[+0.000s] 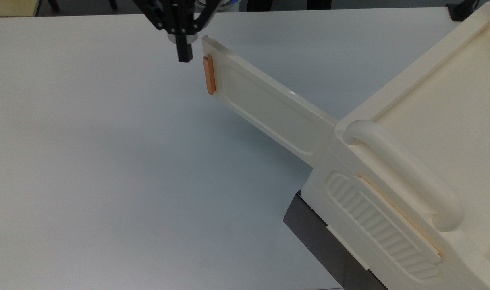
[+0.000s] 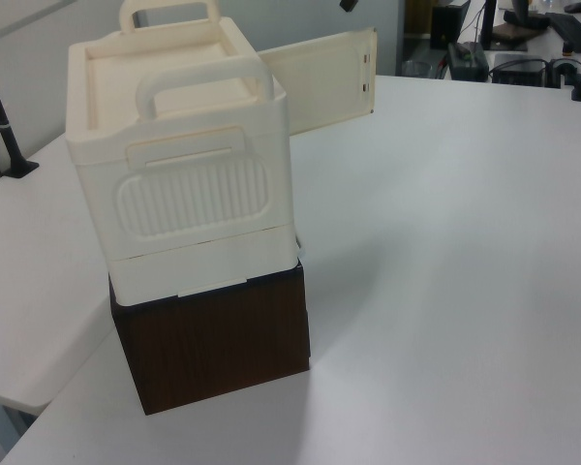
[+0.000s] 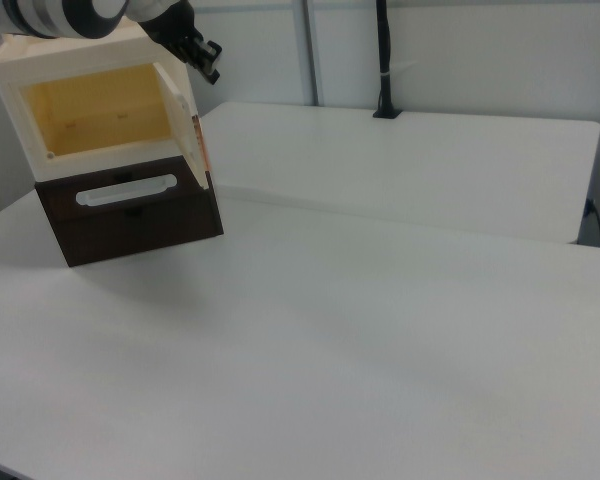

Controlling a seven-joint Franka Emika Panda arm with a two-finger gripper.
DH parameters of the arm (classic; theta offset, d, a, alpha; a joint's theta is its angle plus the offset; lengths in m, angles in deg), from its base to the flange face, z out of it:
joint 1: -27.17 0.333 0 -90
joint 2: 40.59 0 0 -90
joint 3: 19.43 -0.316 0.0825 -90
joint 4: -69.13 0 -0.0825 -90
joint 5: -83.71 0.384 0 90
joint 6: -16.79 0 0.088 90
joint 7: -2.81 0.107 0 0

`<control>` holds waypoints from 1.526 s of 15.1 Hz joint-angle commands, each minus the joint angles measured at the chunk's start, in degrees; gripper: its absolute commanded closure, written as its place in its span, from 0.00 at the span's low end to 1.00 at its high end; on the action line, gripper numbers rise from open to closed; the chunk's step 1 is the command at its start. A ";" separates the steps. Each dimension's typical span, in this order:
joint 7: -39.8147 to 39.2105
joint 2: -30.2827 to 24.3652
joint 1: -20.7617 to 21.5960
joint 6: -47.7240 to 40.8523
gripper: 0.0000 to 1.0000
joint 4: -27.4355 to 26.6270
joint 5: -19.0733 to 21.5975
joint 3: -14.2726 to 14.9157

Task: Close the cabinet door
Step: 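Push the door's free end with the gripper, swinging it toward the cabinet front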

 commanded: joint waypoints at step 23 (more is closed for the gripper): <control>3.06 3.81 20.89 6.65 1.00 -1.12 6.65 -0.71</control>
